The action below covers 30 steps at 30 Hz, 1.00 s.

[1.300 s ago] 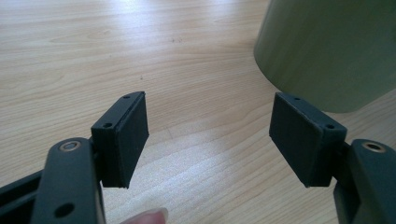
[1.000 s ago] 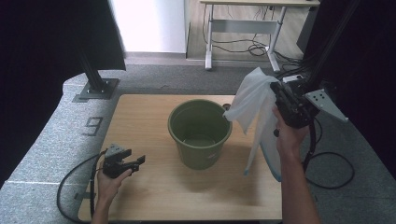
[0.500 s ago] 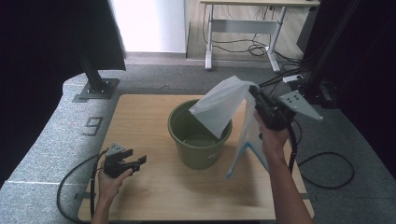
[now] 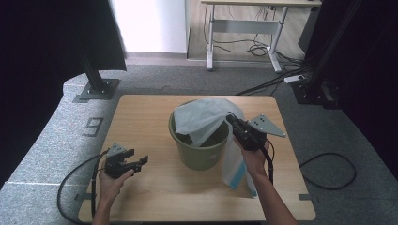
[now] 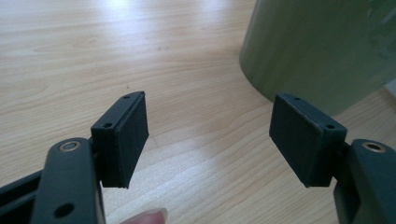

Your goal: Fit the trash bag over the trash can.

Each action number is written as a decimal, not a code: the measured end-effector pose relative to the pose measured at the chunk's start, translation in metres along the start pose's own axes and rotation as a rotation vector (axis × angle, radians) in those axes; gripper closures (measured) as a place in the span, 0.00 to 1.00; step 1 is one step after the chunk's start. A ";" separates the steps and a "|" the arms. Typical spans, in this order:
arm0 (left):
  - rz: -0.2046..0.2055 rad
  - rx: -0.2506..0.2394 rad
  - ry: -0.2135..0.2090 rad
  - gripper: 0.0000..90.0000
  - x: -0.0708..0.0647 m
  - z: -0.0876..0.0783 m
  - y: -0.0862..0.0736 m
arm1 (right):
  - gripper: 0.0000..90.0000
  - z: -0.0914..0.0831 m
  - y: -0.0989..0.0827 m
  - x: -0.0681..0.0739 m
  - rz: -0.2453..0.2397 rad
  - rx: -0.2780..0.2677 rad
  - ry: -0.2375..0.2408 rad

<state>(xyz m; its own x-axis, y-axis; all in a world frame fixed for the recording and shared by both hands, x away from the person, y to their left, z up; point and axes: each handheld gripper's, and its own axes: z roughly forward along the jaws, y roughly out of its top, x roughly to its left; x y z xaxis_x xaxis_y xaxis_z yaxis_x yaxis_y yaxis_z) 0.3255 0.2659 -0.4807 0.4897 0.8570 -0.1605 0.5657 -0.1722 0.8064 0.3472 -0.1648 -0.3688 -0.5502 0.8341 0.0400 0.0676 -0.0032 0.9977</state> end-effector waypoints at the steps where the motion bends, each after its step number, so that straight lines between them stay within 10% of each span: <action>1: -0.001 -0.001 -0.002 0.31 -0.001 0.000 0.000 | 0.98 0.000 -0.002 0.000 0.004 0.007 0.003; 14: 0.016 -0.014 -0.023 0.31 -0.008 -0.003 0.005 | 0.98 -0.026 -0.023 -0.008 0.009 0.023 -0.003; 24: 0.025 -0.010 -0.040 0.31 -0.014 0.001 0.005 | 0.93 -0.001 -0.034 0.009 -0.007 0.098 0.098; 30: 0.023 -0.017 -0.043 0.31 -0.014 0.000 0.006 | 0.68 -0.007 -0.038 0.015 -0.038 0.091 0.141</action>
<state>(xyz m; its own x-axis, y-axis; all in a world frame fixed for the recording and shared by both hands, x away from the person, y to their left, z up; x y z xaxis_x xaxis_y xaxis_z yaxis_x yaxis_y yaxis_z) 0.3217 0.2528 -0.4740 0.5308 0.8312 -0.1655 0.5428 -0.1834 0.8196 0.3306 -0.1562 -0.4054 -0.6650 0.7467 0.0158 0.1161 0.0824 0.9898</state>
